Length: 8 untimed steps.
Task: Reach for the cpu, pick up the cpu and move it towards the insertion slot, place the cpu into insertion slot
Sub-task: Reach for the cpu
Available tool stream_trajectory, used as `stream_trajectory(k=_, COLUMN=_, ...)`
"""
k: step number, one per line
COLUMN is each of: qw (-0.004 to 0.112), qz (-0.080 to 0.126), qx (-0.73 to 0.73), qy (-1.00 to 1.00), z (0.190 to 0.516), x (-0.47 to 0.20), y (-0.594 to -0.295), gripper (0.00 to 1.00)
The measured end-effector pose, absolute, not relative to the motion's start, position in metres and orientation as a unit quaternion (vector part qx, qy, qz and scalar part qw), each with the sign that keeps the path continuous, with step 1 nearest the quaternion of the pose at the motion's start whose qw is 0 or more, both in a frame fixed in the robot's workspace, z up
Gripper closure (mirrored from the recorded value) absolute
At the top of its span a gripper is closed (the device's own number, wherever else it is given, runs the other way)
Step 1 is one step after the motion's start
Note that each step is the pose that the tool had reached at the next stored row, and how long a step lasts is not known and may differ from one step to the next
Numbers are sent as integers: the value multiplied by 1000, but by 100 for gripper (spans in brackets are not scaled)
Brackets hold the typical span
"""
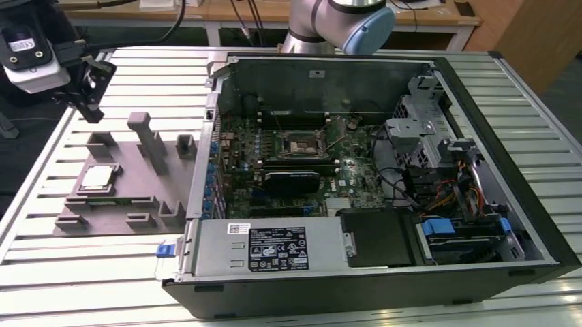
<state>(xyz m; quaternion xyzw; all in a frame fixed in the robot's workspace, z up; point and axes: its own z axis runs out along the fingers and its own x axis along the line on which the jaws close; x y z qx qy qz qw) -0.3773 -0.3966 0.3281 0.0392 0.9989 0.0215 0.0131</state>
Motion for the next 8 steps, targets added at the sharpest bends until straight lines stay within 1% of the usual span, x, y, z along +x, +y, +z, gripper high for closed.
stream_trajectory(k=8, qw=13, qz=21, qx=39, qy=999, z=316, x=-380, y=-396, gripper=89)
